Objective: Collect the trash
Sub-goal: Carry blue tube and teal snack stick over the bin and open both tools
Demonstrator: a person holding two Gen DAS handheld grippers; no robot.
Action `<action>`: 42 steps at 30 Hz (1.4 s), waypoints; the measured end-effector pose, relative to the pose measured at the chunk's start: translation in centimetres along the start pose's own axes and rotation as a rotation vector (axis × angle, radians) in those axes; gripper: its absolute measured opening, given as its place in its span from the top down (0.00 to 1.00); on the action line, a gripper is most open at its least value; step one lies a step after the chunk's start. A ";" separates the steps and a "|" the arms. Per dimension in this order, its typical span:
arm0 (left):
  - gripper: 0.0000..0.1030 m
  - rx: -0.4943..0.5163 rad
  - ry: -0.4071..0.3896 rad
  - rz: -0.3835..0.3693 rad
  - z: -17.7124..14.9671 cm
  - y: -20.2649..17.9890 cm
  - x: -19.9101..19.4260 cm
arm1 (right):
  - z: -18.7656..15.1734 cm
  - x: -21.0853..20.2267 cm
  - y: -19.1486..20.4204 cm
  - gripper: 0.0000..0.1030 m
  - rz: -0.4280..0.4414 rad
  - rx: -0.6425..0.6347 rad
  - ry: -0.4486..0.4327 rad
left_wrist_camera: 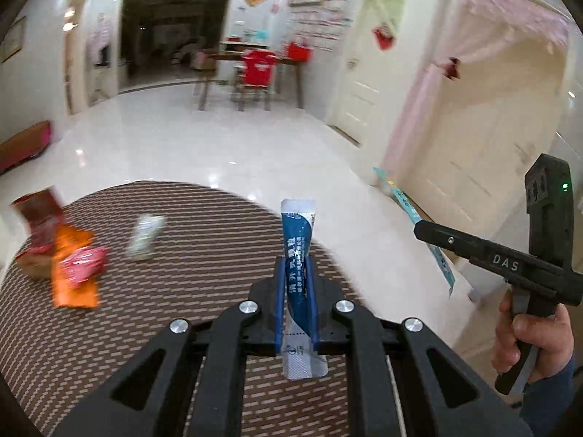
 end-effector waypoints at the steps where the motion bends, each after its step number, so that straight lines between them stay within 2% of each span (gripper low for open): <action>1: 0.90 0.013 0.004 -0.014 0.2 -1.1 0.6 | 0.0 -1.0 -1.8 0.74 -0.023 0.030 -0.016; 7: 0.90 0.110 0.078 -0.144 1.2 -9.1 5.7 | -1.2 -4.7 -10.6 0.73 -0.133 0.184 -0.062; 11: 0.90 0.169 0.174 -0.235 0.6 -14.3 10.2 | -2.8 -5.8 -16.1 0.73 -0.202 0.290 -0.054; 13: 0.90 0.200 0.257 -0.270 -0.6 -16.9 13.2 | -3.8 -5.8 -18.6 0.73 -0.232 0.334 -0.033; 19: 0.90 0.238 0.424 -0.297 -3.7 -20.9 19.8 | -6.5 -4.1 -24.2 0.73 -0.263 0.457 0.038; 27: 0.87 0.280 0.555 -0.327 -6.0 -21.9 24.6 | -8.7 -0.8 -26.9 0.71 -0.264 0.532 0.107; 28: 0.74 0.292 0.575 -0.323 -6.2 -22.1 25.3 | -9.0 0.1 -27.4 0.56 -0.272 0.546 0.128; 29: 0.40 0.295 0.591 -0.307 -6.4 -22.0 25.7 | -9.3 0.4 -27.9 0.42 -0.281 0.561 0.138; 30: 0.24 0.290 0.594 -0.283 -6.3 -21.8 26.0 | -9.5 0.4 -28.6 0.27 -0.295 0.580 0.142; 31: 0.16 0.276 0.571 -0.253 -6.0 -21.3 25.8 | -9.9 0.4 -29.0 0.27 -0.314 0.601 0.138; 33: 0.16 0.262 0.530 -0.257 -5.4 -20.5 24.9 | -10.1 -0.1 -29.3 0.25 -0.308 0.619 0.132; 37: 0.16 0.269 0.485 -0.250 -4.4 -19.3 23.0 | -10.1 -1.2 -29.1 0.07 -0.337 0.617 0.112; 42: 0.14 0.272 0.382 -0.246 -2.1 -18.2 19.1 | -8.9 -2.1 -27.5 0.06 -0.382 0.598 0.085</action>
Point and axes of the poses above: each gripper's, at about its wrist camera, not at the fingertips, and x roughly the way its jaws point, y to its left, z to its top, the point moved 3 cm from there along x, roughly the way its jaws point, and after that the axes turned 7 degrees about x, right-handed, at the moved point
